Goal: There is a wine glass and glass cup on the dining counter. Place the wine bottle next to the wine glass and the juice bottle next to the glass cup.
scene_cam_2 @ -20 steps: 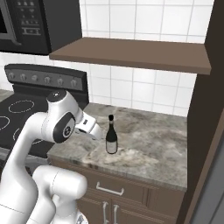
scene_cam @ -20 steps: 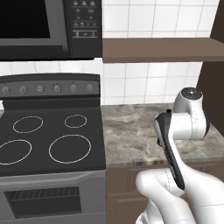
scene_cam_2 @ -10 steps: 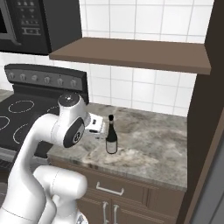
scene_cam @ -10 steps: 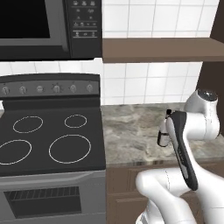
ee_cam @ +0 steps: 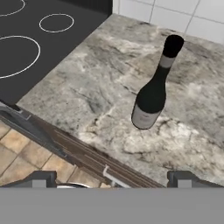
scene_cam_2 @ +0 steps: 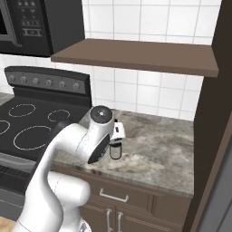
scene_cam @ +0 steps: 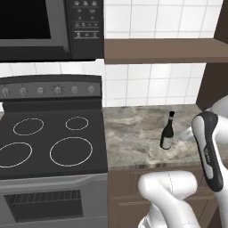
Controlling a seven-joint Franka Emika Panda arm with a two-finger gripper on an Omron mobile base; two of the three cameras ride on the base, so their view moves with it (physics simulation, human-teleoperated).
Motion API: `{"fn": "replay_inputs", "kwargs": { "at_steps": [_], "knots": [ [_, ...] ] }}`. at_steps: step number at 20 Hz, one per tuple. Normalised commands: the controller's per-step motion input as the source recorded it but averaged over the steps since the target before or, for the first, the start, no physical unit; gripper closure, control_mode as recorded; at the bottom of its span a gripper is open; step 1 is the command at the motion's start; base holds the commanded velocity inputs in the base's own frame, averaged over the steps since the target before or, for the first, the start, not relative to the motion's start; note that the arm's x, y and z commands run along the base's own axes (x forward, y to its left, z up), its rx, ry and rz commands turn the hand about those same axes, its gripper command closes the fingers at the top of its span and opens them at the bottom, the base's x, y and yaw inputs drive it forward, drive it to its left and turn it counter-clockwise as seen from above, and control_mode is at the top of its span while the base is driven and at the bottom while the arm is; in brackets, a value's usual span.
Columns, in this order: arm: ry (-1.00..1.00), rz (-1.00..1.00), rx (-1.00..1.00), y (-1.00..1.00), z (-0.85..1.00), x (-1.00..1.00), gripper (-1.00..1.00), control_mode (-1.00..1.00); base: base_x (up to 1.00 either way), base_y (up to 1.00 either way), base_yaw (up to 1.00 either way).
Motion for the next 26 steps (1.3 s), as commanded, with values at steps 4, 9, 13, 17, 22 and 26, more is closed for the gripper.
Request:
{"fn": "replay_inputs", "kwargs": {
  "at_steps": [4,9,13,17,22,26],
  "knots": [
    [-0.08,0.23,0.0,-0.37,0.0,0.0,-1.0,-1.0,0.0,0.0,0.0],
    [-0.22,0.19,0.0,-0.28,-0.08,0.01,-1.0,-1.0,0.0,0.0,0.0],
    [-0.14,0.16,0.08,-0.06,-0.16,0.16,-1.0,-1.0,0.0,0.0,0.0],
    [-0.1,0.16,0.13,0.0,-0.1,0.23,-1.0,-1.0,0.0,0.0,0.0],
    [-0.02,0.14,0.12,-0.02,-0.05,0.25,-1.0,-1.0,0.0,0.0,0.0],
    [0.0,0.13,0.13,-0.06,0.0,0.26,-1.0,-1.0,0.0,0.0,0.0]
  ]
}}
